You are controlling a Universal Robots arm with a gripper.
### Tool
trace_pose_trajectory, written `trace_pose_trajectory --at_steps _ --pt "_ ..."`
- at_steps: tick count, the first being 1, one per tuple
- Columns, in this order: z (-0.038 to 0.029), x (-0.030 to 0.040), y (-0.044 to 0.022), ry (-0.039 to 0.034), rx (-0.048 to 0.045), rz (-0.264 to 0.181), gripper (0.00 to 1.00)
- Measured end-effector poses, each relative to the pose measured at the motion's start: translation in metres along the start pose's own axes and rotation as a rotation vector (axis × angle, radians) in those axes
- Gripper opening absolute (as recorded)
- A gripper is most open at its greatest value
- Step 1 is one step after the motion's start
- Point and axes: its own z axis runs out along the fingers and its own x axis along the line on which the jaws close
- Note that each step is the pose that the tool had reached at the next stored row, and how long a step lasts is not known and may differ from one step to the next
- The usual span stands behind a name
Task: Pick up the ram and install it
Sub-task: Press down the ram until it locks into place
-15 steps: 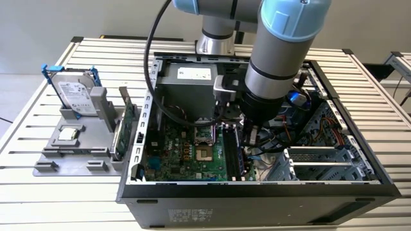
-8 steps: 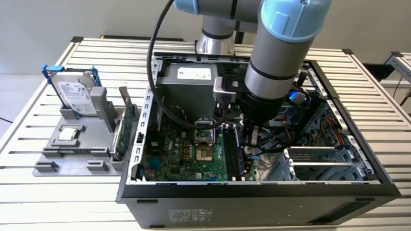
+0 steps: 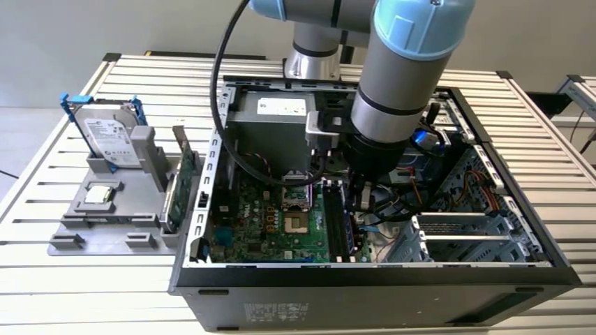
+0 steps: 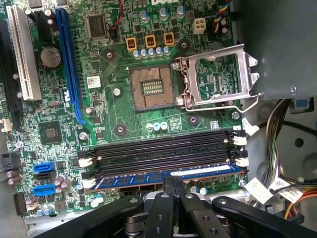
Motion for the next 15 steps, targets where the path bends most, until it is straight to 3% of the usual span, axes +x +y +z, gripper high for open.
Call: trace_pose_trajectory --at_steps 15 --pt "0.0108 0.0000 0.0001 0.0005 -0.0001 0.000 0.00"
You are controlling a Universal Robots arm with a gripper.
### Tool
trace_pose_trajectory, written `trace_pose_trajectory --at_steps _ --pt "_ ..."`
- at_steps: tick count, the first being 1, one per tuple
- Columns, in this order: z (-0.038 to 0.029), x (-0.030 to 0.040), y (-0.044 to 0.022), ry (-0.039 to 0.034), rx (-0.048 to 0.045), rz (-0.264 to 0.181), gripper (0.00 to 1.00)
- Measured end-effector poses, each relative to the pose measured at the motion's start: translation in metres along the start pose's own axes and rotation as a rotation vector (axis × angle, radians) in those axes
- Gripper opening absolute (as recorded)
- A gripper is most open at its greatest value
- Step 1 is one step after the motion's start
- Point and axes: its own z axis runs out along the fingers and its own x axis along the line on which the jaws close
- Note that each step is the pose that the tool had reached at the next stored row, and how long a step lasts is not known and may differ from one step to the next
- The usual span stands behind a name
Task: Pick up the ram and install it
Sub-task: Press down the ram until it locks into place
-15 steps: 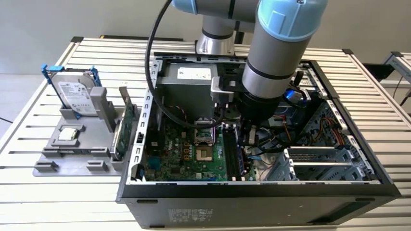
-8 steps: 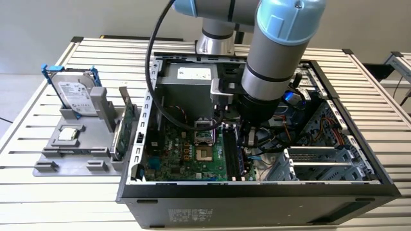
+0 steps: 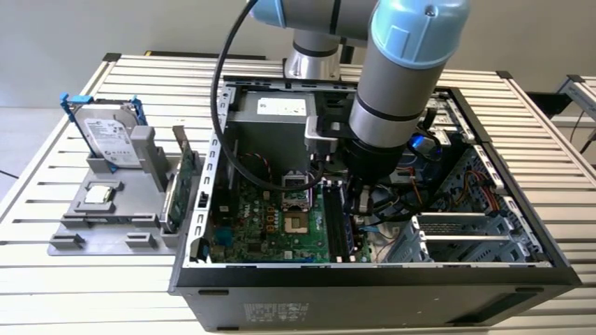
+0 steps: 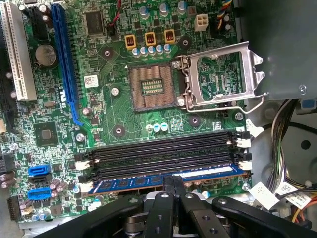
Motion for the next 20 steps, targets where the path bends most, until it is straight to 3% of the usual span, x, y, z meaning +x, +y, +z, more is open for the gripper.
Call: trace_pose_trajectory --at_steps 14,16,20 --pt "0.0014 0.0000 0.0002 -0.0009 0.0000 0.000 0.00" --pt "-0.0015 -0.0004 0.0002 -0.0038 0.0002 0.000 0.00" --pt "-0.0142 -0.0001 0.0001 -0.0005 0.0000 0.000 0.00"
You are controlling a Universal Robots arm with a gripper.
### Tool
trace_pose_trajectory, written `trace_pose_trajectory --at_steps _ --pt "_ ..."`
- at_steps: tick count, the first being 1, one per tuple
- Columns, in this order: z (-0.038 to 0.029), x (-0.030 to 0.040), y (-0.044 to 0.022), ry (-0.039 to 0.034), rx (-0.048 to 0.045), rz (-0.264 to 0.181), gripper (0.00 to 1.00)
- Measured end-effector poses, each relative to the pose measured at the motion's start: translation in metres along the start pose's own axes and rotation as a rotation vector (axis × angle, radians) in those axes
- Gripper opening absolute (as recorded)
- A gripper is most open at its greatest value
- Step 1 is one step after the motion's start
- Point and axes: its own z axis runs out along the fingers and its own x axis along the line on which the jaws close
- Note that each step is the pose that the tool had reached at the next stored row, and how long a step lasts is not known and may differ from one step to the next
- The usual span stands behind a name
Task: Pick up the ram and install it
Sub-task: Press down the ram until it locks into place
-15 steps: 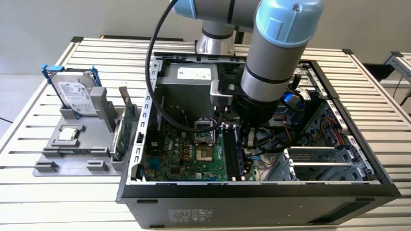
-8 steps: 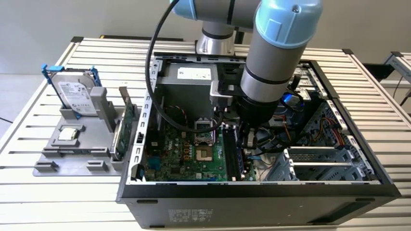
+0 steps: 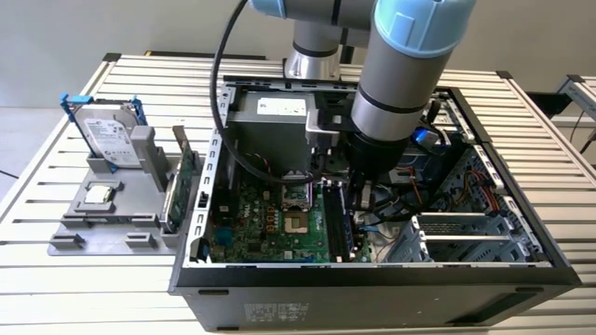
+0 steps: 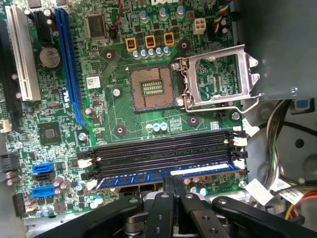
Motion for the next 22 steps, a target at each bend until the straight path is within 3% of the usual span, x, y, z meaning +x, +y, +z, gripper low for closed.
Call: trace_pose_trajectory --at_steps 22 --pt "-0.0485 -0.0003 -0.0004 0.0003 -0.0011 0.000 0.00"
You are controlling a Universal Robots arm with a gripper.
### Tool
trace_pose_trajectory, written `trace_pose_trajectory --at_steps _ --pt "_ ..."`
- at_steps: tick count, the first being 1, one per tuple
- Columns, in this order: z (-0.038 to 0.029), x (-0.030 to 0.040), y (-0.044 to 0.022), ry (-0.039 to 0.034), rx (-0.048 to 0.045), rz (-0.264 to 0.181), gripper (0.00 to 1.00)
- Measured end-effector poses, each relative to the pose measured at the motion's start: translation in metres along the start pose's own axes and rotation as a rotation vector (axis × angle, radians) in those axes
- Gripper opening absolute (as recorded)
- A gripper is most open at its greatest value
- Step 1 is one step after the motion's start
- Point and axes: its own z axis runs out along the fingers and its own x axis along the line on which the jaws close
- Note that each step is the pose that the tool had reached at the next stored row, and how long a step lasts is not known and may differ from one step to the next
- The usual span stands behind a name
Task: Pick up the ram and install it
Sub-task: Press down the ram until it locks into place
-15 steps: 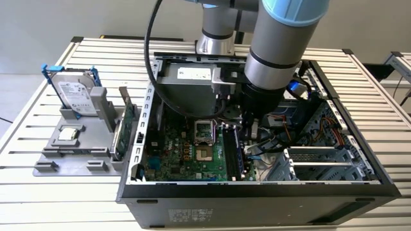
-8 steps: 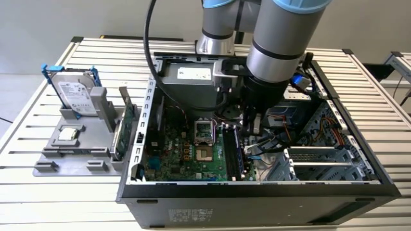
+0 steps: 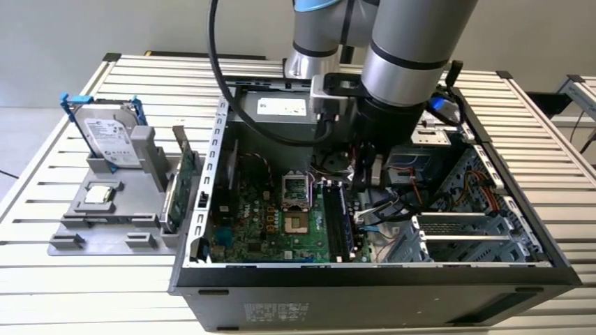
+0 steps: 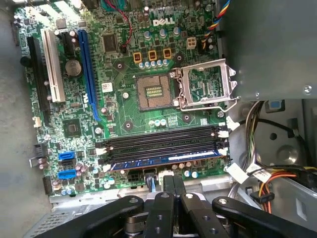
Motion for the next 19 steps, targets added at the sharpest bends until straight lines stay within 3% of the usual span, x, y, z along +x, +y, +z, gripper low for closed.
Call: trace_pose_trajectory --at_steps 6,19 --pt "-0.0101 -0.0001 0.0000 0.0000 -0.0011 -0.014 0.00" --pt "-0.0265 -0.0001 -0.0002 0.0008 -0.0091 -0.091 0.00"
